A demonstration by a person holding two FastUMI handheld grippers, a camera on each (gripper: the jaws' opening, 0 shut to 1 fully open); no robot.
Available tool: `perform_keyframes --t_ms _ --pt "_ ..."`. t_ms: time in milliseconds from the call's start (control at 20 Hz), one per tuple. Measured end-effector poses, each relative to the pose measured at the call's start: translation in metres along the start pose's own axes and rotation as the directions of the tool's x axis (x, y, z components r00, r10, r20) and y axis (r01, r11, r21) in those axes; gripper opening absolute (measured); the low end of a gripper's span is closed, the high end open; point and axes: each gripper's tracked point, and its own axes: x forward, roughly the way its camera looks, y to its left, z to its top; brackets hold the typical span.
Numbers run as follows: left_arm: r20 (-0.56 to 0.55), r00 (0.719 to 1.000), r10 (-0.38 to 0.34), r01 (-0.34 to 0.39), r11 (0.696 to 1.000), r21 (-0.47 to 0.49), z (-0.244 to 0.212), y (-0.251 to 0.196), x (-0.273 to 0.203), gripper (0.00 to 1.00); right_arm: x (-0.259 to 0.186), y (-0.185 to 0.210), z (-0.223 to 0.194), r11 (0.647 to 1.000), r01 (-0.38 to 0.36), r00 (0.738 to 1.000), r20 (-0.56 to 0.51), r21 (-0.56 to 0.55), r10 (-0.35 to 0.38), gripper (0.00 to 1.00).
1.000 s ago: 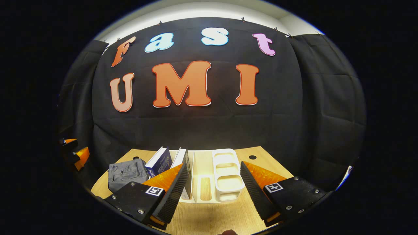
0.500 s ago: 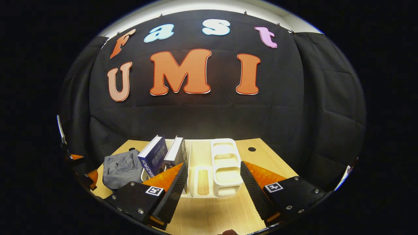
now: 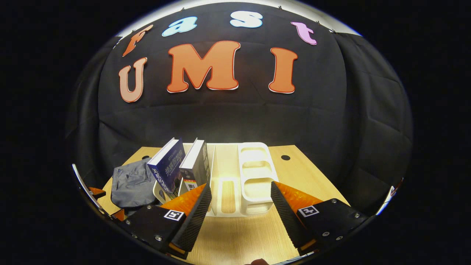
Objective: Open the schoolbag, grab two books from the bookshelf and put them into the schoolbag.
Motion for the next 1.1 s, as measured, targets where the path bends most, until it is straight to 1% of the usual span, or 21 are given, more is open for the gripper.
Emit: perform_keyframes --t_ms 150,400,600,700,750,850,900,950,1050,1100 --pt "-0.022 1.000 -0.019 0.020 0.999 0.043 -0.004 -0.010 0.021 0.98 0.004 -0.005 -0.008 1.000 0.017 1.000 -0.019 -0.008 -0.017 0.97" --pt "-0.069 0.996 -0.052 0.056 0.996 0.070 -0.007 -0.020 0.056 0.98 0.011 -0.016 -0.012 0.999 0.047 0.998 -0.042 -0.006 -0.047 0.97" --pt "-0.096 0.994 -0.052 0.062 0.992 0.108 -0.007 -0.017 0.071 0.97 0.021 -0.019 -0.012 0.998 0.057 0.997 -0.058 -0.001 -0.057 0.97" --pt "-0.095 0.994 -0.060 0.072 0.990 0.125 -0.005 -0.016 0.074 0.91 0.025 -0.019 -0.010 0.999 0.053 0.997 -0.063 0.000 -0.053 0.97" --pt "-0.094 0.993 -0.074 0.086 0.987 0.132 -0.003 -0.017 0.074 0.80 0.026 -0.018 -0.009 0.999 0.052 0.997 -0.064 -0.002 -0.052 0.97" --pt "-0.117 0.985 -0.124 0.141 0.978 0.154 -0.005 -0.027 0.074 0.52 0.030 -0.014 -0.006 0.999 0.046 0.997 -0.067 0.001 -0.046 0.97" --pt "-0.127 0.983 -0.133 0.154 0.973 0.173 -0.006 -0.029 0.074 0.38 0.031 -0.012 -0.003 0.999 0.044 0.997 -0.065 0.004 -0.044 0.97" --pt "-0.130 0.981 -0.143 0.166 0.968 0.187 -0.004 -0.030 0.076 0.28 0.032 -0.011 -0.002 0.999 0.043 0.997 -0.064 0.006 -0.043 0.97" --pt "-0.126 0.980 -0.152 0.176 0.962 0.208 -0.004 -0.027 0.078 0.14 0.033 -0.009 0.003 0.999 0.047 0.997 -0.058 0.012 -0.046 0.97" --pt "-0.122 0.980 -0.159 0.182 0.961 0.207 -0.003 -0.027 0.077 0.11 0.034 -0.010 0.007 0.998 0.055 0.998 -0.045 0.013 -0.054 0.97"
